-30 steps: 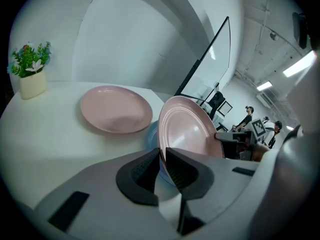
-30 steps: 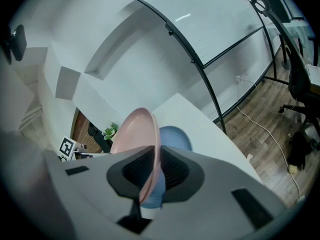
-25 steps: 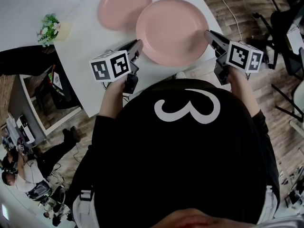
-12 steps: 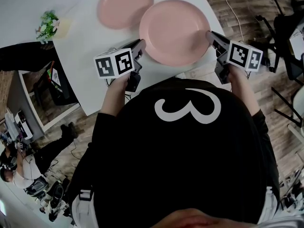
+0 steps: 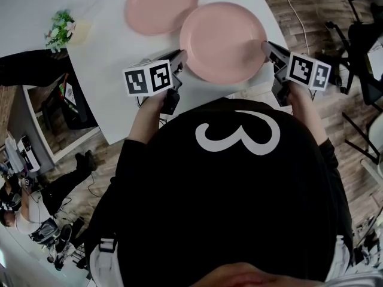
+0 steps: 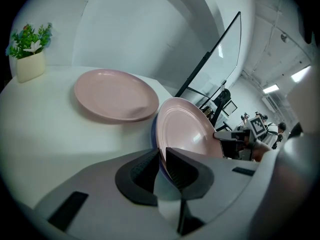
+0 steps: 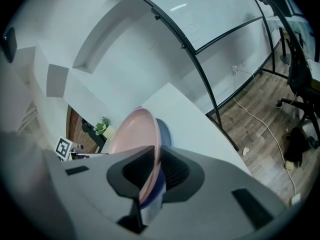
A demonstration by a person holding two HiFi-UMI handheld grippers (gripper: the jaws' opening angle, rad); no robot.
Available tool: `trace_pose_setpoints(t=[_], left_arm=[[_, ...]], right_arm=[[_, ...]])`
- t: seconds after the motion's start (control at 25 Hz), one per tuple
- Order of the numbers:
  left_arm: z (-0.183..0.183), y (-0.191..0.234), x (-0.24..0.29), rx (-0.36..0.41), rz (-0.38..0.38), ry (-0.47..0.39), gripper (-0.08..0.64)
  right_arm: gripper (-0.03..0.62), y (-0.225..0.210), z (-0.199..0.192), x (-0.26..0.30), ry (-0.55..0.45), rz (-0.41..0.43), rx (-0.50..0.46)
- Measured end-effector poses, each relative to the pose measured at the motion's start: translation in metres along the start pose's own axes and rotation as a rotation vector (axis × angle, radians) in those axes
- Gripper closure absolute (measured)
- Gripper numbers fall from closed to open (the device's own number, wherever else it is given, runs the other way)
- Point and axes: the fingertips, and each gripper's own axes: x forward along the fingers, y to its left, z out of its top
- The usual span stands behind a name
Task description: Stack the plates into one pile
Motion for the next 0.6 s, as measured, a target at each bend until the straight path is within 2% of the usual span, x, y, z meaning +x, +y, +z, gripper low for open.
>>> trace_pose_setpoints(t=[0.28,0.6], left_arm=[[-0.0006,0.0,0.0044,-0.014,-0.017,-0.006,0.508],[-0.0038,0.0018,0.0083,-0.023,-0.014,-0.013,0.508]], right_arm=[[0.537,-0.005,-0.0041,0.0032,0.006,-0.003,0.006],[0.537,-0.0043,-0.0013,0.0063,0.005,-0.008,-0.048]])
